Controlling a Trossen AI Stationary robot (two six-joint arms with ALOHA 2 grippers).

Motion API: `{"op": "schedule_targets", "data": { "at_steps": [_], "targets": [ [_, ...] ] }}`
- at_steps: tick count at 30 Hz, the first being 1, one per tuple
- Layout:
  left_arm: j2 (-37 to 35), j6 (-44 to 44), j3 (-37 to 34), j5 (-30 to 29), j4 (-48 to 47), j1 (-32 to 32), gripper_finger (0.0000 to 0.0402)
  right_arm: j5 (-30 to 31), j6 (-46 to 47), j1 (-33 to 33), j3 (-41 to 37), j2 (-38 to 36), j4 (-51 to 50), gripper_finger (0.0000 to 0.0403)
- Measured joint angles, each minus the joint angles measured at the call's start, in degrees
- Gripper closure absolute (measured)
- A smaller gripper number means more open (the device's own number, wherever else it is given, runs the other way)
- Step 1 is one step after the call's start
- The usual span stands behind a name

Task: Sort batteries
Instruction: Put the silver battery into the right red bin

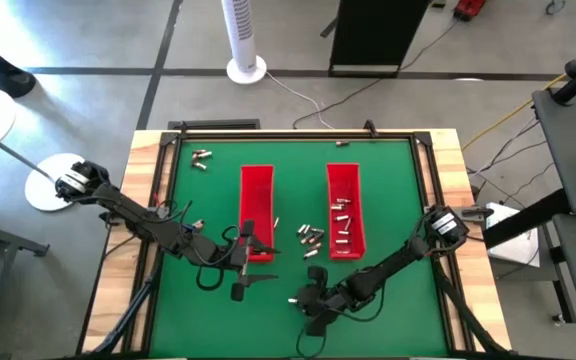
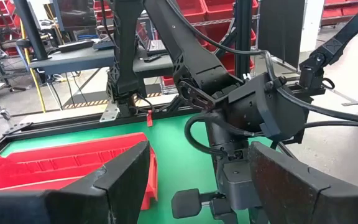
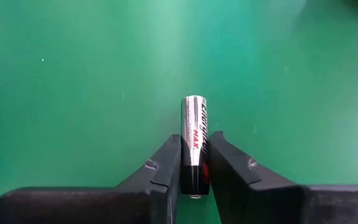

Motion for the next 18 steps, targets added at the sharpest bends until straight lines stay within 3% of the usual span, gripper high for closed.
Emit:
{"op": "schedule_targets", "data": {
  "at_steps": [9,18],
  "targets": [
    [0.00,0.00,0.00,0.00,-0.01,0.00,0.0152,8.60,-0.17,2.19,-0.30,0.57,1.95,0.0318],
    [0.00,0.02,0.00,0.00,-0.02,0.00,0.0152,11.81,-0.46,2.52,-2.34,0.62,7.09,0.0308]
  ]
}}
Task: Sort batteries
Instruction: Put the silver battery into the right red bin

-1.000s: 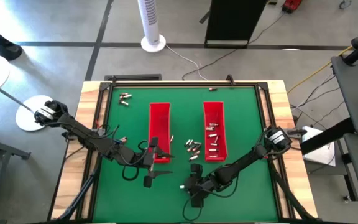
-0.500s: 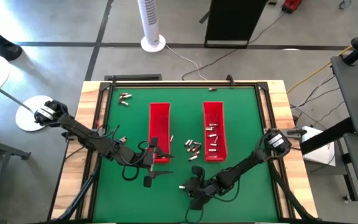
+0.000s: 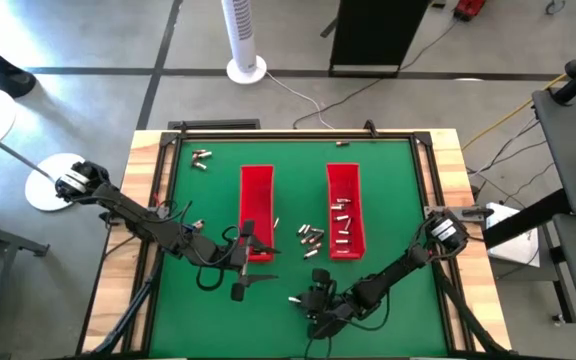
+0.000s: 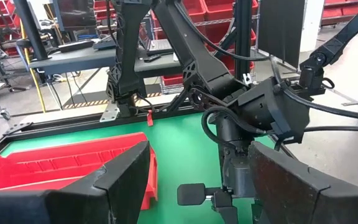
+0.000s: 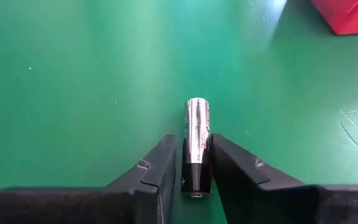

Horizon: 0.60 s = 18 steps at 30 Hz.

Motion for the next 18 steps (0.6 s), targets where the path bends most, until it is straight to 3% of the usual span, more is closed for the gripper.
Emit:
{"op": "schedule_targets", "data": {
  "at_steps": [11,18],
  "targets": [
    [0.00,0.00,0.00,0.00,0.02,0.00,0.0152,2.14,-2.43,-0.04,-8.69,0.13,19.21,0.0329],
    [0.00,0.00,0.00,0.00,0.02,0.00,0.0152,2.98,-6.43,-0.13,-9.03,0.44,20.89,0.0306]
  ]
}}
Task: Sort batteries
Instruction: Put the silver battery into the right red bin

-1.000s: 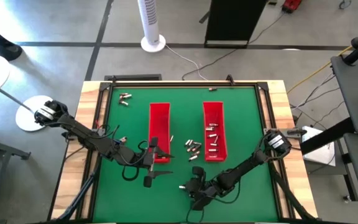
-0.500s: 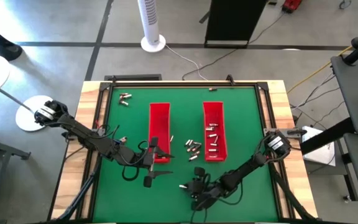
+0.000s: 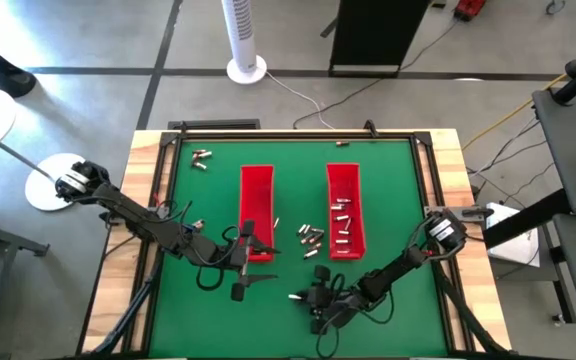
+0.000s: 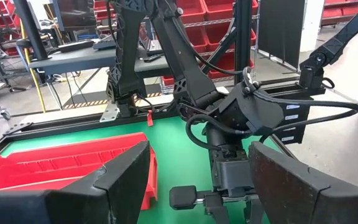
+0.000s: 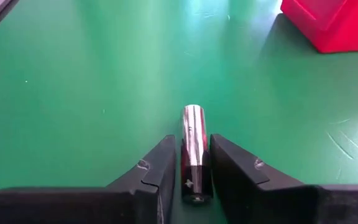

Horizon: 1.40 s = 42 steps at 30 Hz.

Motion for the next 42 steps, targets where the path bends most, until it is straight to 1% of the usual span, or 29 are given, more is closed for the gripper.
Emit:
{"op": "schedule_targets", "data": {
  "at_steps": [5,9,13,16,18,22,26,31,33,37,42],
  "targets": [
    [0.02,0.02,-0.02,0.00,-0.01,0.00,0.0152,1.01,-0.31,-0.15,2.23,2.90,1.58,0.0295],
    [0.02,0.00,-0.04,0.00,-0.25,0.00,0.0152,1.39,0.66,-0.33,3.42,5.07,2.08,0.0302],
    [0.02,-0.37,-0.04,0.00,-0.88,0.00,0.0152,-0.13,0.70,-0.41,3.41,4.71,-0.28,0.0317],
    [0.02,-0.39,-0.04,0.00,-1.07,0.00,0.0152,-3.35,0.68,-0.52,3.38,3.27,-2.63,0.0325],
    [0.02,-0.37,-0.04,0.00,-1.07,0.04,0.0152,-4.43,0.65,-0.59,3.32,2.74,-3.27,0.0326],
    [0.02,-0.79,-0.04,0.00,-1.63,0.09,0.0152,-4.58,0.37,-0.58,3.29,2.41,-3.88,0.0315],
    [0.02,-2.37,-0.04,0.02,-3.50,0.10,0.0152,-4.78,1.65,-0.52,3.31,1.72,-6.71,0.0297],
    [0.02,-1.20,-0.04,-0.10,-3.60,0.20,0.0152,-4.73,2.18,-0.50,3.29,1.42,-7.95,0.0287],
    [0.02,-0.61,-0.04,-2.11,-3.71,0.29,0.0152,-4.92,2.18,-0.49,3.29,1.42,-8.22,0.0292],
    [0.02,-0.11,-0.04,-9.21,-5.78,0.31,0.0152,-5.06,1.79,-0.42,3.27,1.42,-8.42,0.0318],
    [0.02,-1.51,-0.04,-9.96,-6.44,0.33,0.0152,-5.22,1.65,-0.39,3.25,1.42,-8.88,0.0351]
  ]
}}
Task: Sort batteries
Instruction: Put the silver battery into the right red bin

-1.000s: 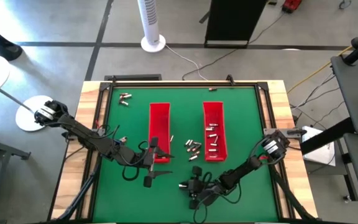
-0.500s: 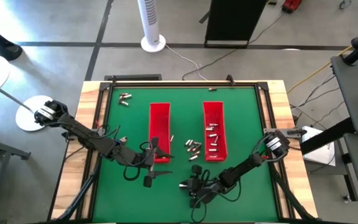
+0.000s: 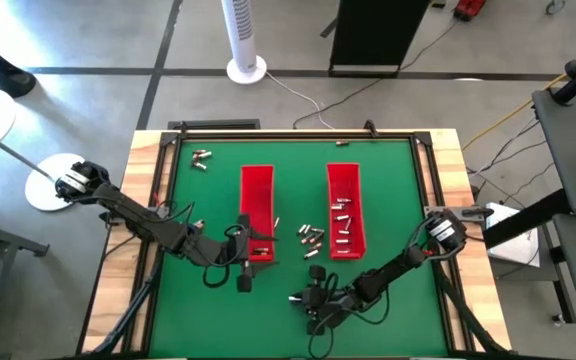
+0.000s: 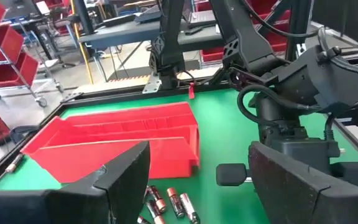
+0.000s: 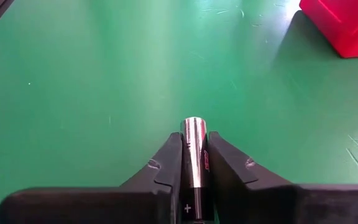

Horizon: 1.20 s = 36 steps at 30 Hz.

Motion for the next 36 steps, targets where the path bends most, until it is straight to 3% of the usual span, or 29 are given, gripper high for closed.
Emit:
{"op": "schedule_targets", "data": {
  "at_steps": [9,22,31,36],
  "targets": [
    [-0.29,-0.83,0.00,-0.09,-0.61,0.04,0.0168,-2.41,0.89,-0.04,-0.24,-3.54,-4.05,0.0358],
    [-4.09,-1.06,0.02,0.94,-7.36,-0.02,0.0189,-5.45,1.90,0.76,-0.15,-20.14,-21.68,0.0358],
    [-4.15,-1.52,0.02,1.02,-7.59,-0.02,0.0192,-3.63,-0.78,-1.16,4.85,-36.86,-52.43,0.0358],
    [-4.14,-1.66,0.02,1.02,-7.44,-0.02,0.0192,-3.29,-1.03,-6.11,2.92,-42.39,-60.57,0.0358]
  ]
}}
